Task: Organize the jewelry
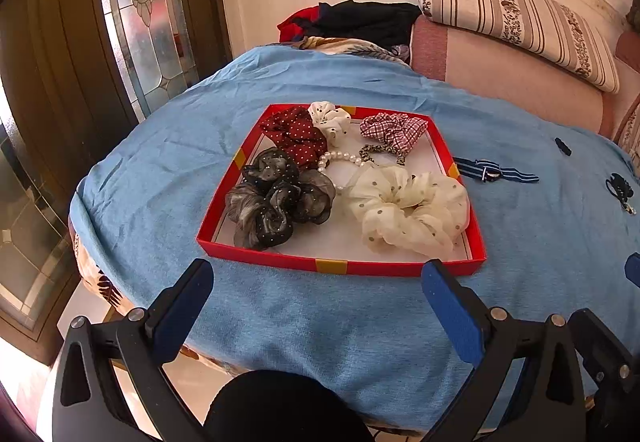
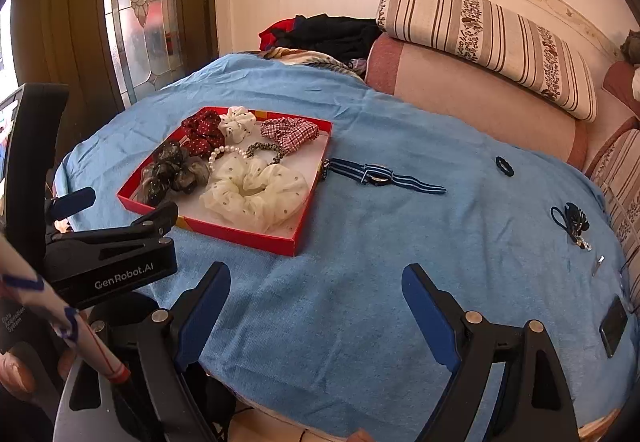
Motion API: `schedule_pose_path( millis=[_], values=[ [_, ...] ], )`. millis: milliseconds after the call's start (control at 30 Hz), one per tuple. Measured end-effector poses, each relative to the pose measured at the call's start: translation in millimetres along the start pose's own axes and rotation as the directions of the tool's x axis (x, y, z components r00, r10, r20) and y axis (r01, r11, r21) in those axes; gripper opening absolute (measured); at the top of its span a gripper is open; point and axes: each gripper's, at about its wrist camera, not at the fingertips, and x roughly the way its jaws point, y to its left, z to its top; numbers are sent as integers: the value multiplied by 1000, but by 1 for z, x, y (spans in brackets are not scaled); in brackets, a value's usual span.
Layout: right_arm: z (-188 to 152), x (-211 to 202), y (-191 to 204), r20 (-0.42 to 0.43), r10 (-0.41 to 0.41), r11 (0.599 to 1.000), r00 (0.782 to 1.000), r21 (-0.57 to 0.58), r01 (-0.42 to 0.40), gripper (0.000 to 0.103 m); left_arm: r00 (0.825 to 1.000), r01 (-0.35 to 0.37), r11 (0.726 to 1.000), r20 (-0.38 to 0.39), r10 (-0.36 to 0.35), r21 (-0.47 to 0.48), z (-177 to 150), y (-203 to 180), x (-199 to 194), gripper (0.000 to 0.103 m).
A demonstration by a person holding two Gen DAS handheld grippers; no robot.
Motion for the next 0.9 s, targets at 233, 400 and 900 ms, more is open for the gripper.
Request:
schedule_pose_path(
  millis=[233,400,900],
  values=[
    [-1,0,6,-3,-6,1000,1000,-19,6,91,1000,-1,1000,0,1,-4,-1,4,1,103],
    [0,1,6,-7,-6,1000,1000,-20,6,91,1000,0,1000,-2,0,-5,-1,4,1,103],
    [0,1,9,-9,-12,1000,1000,-24,12,91,1000,6,1000,-3,-6,-4,-2,6,2,103]
  ],
)
